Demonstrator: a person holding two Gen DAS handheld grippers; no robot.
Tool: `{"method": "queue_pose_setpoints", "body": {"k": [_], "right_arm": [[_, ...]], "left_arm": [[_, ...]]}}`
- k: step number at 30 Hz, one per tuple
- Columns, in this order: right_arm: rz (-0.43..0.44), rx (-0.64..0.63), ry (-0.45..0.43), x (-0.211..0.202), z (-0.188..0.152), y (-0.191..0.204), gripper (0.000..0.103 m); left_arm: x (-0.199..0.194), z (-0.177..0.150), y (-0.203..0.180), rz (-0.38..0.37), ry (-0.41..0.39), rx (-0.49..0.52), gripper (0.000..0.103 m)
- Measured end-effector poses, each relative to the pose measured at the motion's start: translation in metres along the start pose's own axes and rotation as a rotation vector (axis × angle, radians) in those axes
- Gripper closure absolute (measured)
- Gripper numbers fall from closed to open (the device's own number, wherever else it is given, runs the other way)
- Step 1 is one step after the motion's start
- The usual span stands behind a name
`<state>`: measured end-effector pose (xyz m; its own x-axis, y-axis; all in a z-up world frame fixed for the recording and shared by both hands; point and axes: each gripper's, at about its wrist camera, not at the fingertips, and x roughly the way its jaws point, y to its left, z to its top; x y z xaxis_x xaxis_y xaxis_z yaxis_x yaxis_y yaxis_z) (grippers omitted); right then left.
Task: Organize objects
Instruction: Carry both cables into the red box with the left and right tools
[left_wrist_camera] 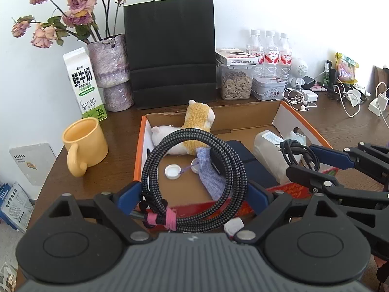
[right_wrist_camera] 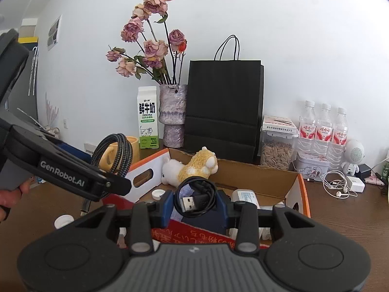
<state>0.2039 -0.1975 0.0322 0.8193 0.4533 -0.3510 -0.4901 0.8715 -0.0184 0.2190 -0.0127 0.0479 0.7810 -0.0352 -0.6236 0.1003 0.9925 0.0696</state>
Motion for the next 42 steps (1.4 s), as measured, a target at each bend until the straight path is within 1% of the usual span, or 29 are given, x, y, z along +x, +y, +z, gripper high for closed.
{"method": "queue_pose_setpoints", "body": {"k": [10, 15, 24, 31, 32, 33, 34, 35, 37, 39, 42], "right_arm": [[0.003, 0.015, -0.009, 0.050, 0.014, -0.030, 0.067], [0.013, 0.027, 0.017, 0.075, 0.014, -0.045, 0.067], [0.023, 0.010, 0.060, 0.107, 0.011, -0.061, 0.067], [0.013, -0.010, 0.090, 0.121, 0.007, -0.063, 0.066], [0.011, -0.005, 0.093, 0.121, 0.006, -0.064, 0.066], [0.010, 0.000, 0.093, 0.121, 0.006, -0.065, 0.065], [0.007, 0.002, 0.096, 0.121, 0.007, -0.066, 0.059], [0.003, 0.004, 0.098, 0.120, 0.007, -0.066, 0.054], [-0.004, 0.004, 0.097, 0.120, 0.006, -0.066, 0.031], [-0.012, 0.000, 0.095, 0.120, 0.006, -0.064, 0.022], [-0.018, 0.001, 0.095, 0.120, 0.007, -0.064, 0.018]], "left_arm": [[0.050, 0.036, 0.001, 0.001, 0.003, 0.013, 0.012], [0.080, 0.047, 0.002, 0.000, 0.020, 0.010, 0.012], [0.122, 0.052, 0.000, -0.006, 0.046, 0.011, 0.012], [0.131, 0.052, 0.000, -0.010, 0.048, 0.011, 0.010], [0.131, 0.052, 0.000, -0.004, 0.045, 0.010, 0.007], [0.131, 0.052, 0.000, 0.004, 0.040, 0.007, 0.004], [0.131, 0.052, 0.000, 0.011, 0.032, 0.004, 0.000], [0.131, 0.052, 0.001, 0.013, 0.030, 0.003, 0.000], [0.132, 0.051, 0.001, 0.007, 0.037, 0.000, 0.000], [0.132, 0.051, 0.002, 0.007, 0.039, -0.001, 0.000], [0.132, 0.050, 0.002, 0.007, 0.038, -0.002, 0.000]]}}
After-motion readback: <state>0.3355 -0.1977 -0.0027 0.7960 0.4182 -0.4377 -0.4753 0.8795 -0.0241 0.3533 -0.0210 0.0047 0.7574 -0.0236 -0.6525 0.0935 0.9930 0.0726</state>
